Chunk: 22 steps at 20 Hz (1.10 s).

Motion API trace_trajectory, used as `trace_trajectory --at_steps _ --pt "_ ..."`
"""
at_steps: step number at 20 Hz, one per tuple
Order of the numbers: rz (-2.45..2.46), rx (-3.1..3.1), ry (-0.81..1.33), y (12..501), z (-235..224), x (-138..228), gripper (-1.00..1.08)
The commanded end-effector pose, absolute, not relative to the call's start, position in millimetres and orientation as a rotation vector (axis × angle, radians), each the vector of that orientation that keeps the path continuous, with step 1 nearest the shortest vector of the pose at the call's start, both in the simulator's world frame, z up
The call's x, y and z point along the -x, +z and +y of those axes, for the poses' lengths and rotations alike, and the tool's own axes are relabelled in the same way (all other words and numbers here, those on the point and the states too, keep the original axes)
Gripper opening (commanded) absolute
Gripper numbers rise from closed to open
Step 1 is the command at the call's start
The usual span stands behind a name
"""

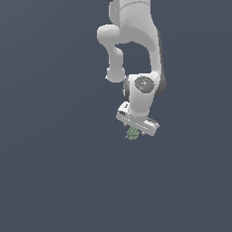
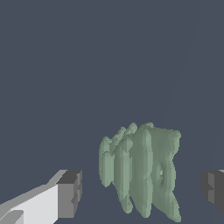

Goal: Pick up the object and move it to a goal position.

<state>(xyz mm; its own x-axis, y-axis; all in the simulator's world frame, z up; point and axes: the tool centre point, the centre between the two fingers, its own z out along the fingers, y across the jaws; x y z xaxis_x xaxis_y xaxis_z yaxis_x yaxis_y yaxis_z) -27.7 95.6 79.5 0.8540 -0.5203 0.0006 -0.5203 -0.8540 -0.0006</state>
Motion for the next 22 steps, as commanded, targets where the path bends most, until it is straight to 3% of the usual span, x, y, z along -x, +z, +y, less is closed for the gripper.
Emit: trace_trajectory --at_steps 1,10,11,22 --pt "0.851 3.024 0.000 67 95 29 1.00" --pt "0.853 3.024 0.000 44 96 28 1.00" --pt "0.853 3.024 0.000 44 96 28 -1.00" --pt "0.851 3.023 -0.002 45 96 28 -1.00"
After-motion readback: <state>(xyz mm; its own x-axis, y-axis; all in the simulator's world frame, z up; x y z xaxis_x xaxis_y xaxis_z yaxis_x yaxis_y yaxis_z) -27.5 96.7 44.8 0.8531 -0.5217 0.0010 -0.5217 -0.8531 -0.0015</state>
